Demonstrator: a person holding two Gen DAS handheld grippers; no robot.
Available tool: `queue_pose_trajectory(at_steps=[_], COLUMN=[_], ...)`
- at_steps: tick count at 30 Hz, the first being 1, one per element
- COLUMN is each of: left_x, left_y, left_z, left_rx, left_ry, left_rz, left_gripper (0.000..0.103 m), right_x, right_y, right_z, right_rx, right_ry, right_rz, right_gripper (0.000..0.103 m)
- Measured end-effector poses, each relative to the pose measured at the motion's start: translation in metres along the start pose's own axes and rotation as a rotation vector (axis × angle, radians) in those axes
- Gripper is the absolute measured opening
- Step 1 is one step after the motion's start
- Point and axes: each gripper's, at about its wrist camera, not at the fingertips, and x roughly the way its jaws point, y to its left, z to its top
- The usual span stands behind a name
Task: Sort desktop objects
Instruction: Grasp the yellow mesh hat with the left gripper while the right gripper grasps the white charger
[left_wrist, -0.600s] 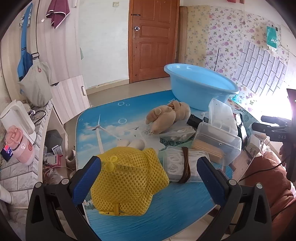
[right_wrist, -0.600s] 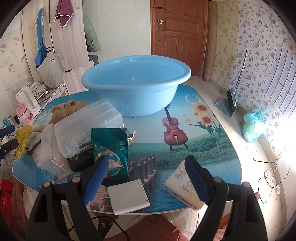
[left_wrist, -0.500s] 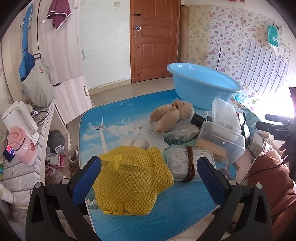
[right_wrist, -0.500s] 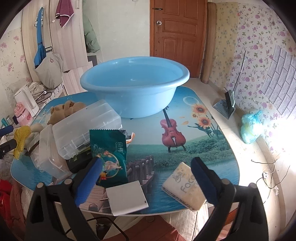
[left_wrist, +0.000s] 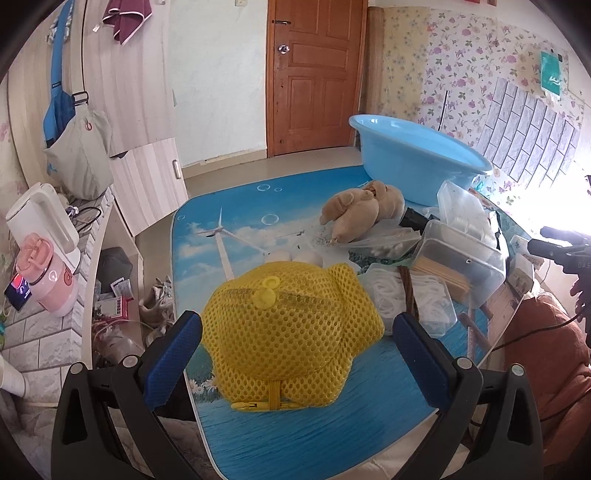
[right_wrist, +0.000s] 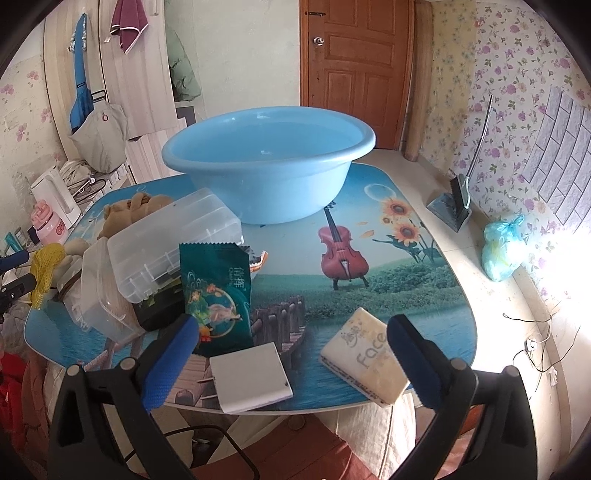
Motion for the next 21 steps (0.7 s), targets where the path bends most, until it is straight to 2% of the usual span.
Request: queue_pose_trajectory(at_steps=[6,11,15,18,21], left_x=[0.01,0.023,0.026,0.03,0.034], left_y=[0.006,0.003,0.003,0.005,0.01], left_z=[-0.003,-0.001,0.004,0.005,0.005], left_rx=[-0.008,0.015,0.017,0.008,-0.005], left_ry=[0.011,0.025,0.018,0.021,0.03], left_rz=[-0.006,-0.017,-0.017,-0.028,-0.027], left_gripper=[0.103,0.103,0.103,0.103,0.103], right_x=[-0.003,-0.001,-0.007,-0.01,-0.004], right_y=[-0.007,-0.018,-0.019,-0.008,0.006], right_z=[-0.006,-0.012,-0.016,-0.017,-0.018], right_rx=[-0.002,0.009,0.017,-0.029,-0.089], right_ry=[0.01,0.039,0.034,0.023,0.037], right_rz=[-0.012,-0.059,-0.028,0.002,0.015], right_gripper=[0.103,0.103,0.103,0.103,0.093])
